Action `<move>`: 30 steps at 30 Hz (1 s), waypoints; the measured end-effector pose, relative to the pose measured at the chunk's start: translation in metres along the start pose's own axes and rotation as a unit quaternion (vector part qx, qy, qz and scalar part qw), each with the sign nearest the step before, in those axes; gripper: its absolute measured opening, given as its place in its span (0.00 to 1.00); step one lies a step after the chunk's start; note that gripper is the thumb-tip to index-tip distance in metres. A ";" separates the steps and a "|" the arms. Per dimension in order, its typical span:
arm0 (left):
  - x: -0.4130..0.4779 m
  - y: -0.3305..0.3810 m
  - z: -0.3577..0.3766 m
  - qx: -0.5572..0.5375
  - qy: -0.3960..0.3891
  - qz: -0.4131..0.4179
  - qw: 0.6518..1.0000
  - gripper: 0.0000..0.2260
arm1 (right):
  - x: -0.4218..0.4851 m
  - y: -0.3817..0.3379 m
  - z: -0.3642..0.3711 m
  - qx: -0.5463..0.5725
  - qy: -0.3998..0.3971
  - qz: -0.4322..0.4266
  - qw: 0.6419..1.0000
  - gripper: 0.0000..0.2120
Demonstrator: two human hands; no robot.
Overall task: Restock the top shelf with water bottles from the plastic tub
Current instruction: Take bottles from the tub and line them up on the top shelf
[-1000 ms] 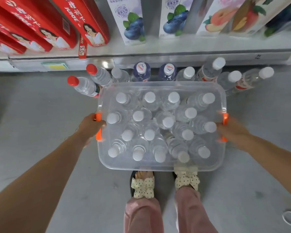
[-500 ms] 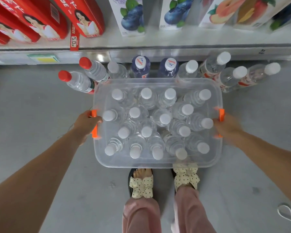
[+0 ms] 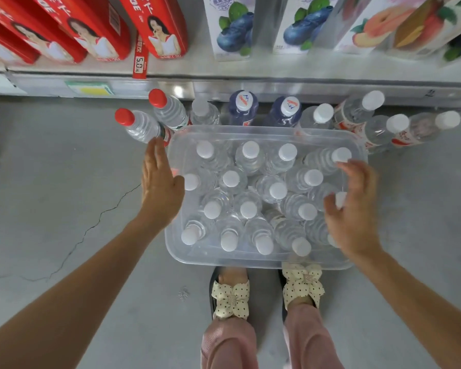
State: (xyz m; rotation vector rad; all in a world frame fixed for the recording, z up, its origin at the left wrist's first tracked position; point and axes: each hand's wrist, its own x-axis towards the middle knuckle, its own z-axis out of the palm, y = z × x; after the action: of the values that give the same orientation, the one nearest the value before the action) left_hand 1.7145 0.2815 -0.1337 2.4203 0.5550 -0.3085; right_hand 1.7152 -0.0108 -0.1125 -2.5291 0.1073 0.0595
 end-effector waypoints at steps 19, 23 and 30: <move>0.036 0.011 0.046 -0.032 -0.021 0.032 0.999 0.22 | 0.067 -0.036 0.126 0.006 -0.239 -0.027 0.971 0.31; 0.044 0.007 0.056 0.022 -0.111 -0.053 0.992 0.29 | 0.067 -0.033 0.135 -0.011 -0.226 -0.052 0.973 0.30; 0.070 0.021 0.063 -0.065 -0.144 -0.147 0.976 0.33 | 0.070 -0.032 0.139 -0.056 -0.227 -0.071 0.970 0.35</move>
State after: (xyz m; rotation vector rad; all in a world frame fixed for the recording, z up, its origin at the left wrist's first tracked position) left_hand 1.7808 0.2486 -0.1955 2.1152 0.7745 -0.7128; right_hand 1.7852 0.0911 -0.2126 -2.5570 -0.2680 0.5965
